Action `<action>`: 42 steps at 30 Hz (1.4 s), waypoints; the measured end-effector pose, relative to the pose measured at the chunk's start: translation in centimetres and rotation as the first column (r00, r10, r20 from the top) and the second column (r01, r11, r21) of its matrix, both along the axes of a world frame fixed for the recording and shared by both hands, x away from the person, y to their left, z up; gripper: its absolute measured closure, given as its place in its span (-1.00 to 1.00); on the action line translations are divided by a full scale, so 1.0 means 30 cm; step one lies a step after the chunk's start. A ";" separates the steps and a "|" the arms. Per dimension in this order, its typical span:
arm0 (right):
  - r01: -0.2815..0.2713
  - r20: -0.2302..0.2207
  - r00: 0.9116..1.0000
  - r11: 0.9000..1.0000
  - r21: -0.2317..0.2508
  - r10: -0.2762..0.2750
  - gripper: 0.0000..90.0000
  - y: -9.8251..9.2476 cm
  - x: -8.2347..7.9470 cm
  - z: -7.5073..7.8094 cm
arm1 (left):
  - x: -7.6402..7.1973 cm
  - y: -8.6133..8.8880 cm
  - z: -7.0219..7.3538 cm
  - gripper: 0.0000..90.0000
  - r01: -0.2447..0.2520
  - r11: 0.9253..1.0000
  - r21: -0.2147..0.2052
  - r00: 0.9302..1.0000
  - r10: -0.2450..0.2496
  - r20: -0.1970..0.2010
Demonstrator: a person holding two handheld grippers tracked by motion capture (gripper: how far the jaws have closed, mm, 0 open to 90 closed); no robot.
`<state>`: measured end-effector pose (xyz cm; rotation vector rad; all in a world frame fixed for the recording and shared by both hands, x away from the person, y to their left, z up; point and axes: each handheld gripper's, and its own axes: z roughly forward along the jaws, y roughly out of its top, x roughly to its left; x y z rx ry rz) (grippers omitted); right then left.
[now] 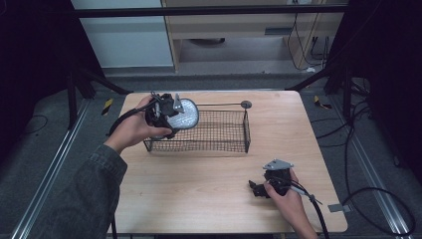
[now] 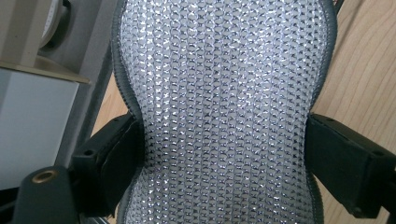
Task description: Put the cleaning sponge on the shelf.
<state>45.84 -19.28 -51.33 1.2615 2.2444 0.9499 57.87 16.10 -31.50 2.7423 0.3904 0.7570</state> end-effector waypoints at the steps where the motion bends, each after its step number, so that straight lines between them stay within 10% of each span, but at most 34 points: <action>1: -0.001 0.000 1.000 1.000 0.000 0.001 -0.99 0.000 0.000 0.000 | 0.001 -0.003 0.002 -0.72 0.006 1.000 0.011 1.000 -0.006 -0.001; 42: -0.002 -0.005 1.000 1.000 0.002 0.002 -0.99 0.000 0.001 0.000 | 0.134 0.018 -0.143 -0.72 0.015 0.999 0.037 0.999 -0.013 -0.042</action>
